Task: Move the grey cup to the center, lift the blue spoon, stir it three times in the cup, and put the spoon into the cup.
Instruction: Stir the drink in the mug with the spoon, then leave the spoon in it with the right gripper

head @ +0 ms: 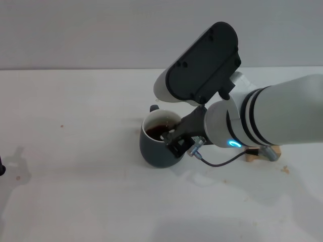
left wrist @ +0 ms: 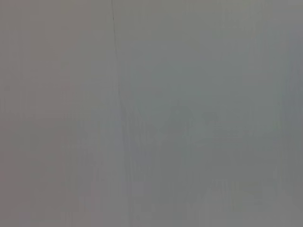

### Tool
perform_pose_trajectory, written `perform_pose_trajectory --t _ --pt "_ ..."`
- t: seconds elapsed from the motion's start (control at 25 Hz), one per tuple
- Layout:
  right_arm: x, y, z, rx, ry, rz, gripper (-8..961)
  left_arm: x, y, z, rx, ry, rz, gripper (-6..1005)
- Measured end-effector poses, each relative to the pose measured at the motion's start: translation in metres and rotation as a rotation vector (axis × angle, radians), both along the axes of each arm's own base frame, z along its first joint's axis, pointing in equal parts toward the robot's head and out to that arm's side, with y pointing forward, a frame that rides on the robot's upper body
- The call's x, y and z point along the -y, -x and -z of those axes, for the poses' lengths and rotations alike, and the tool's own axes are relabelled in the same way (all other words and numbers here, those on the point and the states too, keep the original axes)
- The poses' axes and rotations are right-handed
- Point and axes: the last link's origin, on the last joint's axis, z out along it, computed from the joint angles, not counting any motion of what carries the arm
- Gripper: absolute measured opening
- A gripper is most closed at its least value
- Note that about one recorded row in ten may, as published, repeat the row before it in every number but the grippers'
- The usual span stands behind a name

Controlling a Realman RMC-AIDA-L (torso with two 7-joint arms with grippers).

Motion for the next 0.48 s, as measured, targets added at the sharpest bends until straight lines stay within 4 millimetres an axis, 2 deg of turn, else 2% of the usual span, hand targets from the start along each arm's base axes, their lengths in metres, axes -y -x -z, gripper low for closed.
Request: perform_pose_trajectory --t 0.24,0.48 --pt "-0.012 -0.004 0.004 -0.014 -0.023 0.0 182 0.0 0.0 0.0 0.0 0.0 -0.001 -2" --pt "-0.014 -0.004 0.003 -0.021 -0.032 -0.006 218 0.001 0.001 0.0 -0.001 0.0 -0.003 -2"
